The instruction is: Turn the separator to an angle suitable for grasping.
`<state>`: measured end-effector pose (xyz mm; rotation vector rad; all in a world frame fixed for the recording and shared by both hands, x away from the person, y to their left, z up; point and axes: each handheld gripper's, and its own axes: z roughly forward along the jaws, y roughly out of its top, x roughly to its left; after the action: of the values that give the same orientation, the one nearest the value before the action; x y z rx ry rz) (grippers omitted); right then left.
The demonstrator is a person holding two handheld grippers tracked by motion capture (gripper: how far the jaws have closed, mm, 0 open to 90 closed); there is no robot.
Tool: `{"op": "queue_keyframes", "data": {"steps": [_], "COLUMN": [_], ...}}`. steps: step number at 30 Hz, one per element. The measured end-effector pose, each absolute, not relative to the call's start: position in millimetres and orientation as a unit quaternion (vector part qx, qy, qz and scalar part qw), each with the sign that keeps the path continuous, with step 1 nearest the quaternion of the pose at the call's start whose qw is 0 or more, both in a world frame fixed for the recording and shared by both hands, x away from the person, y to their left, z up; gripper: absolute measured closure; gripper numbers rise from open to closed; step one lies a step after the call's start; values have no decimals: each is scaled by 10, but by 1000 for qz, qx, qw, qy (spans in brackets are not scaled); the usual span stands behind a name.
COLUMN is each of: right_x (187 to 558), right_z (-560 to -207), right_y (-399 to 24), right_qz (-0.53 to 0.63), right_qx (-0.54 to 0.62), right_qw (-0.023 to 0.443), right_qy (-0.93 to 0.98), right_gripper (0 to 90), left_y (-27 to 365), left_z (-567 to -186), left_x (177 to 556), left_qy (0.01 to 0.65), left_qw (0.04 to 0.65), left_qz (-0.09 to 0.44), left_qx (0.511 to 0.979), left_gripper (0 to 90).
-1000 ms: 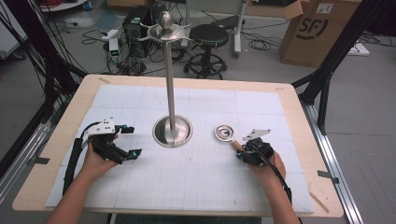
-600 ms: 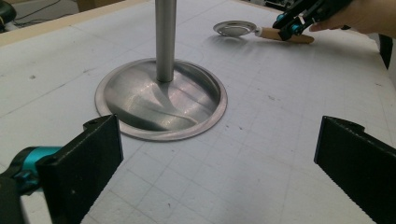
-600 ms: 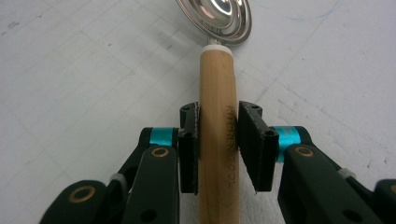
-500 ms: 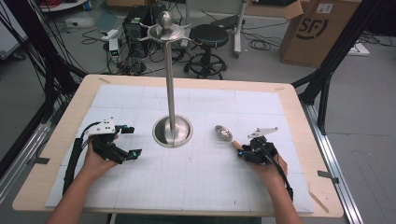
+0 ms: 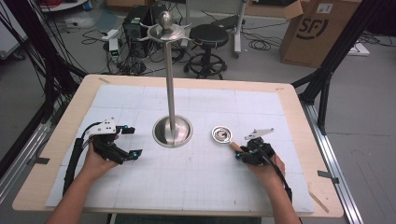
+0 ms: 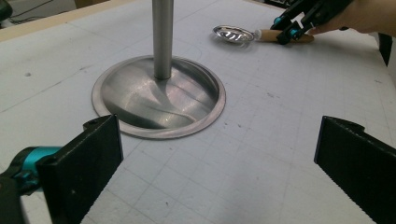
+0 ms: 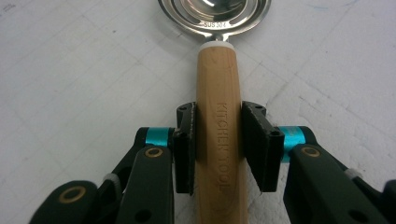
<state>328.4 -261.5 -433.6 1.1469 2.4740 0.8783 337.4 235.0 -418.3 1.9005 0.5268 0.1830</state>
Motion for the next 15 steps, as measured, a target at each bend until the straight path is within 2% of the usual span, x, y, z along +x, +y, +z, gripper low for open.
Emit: {"op": "queue_keyframes", "data": {"steps": [12, 15], "right_x": [3240, 3208], "right_z": [-4290, -4263], "right_y": [-2567, -2536], "right_qz": [319, 323], "right_qx": [370, 365], "right_qw": [148, 135], "right_qy": [860, 863], "right_gripper": [670, 671], "left_y": [2362, 2363], "left_z": [-4179, -4180], "left_x": [3375, 3375], "left_qy": [224, 225], "left_qw": [551, 551], "left_qz": [77, 77], "left_qx": [800, 800], "left_gripper": [17, 17]}}
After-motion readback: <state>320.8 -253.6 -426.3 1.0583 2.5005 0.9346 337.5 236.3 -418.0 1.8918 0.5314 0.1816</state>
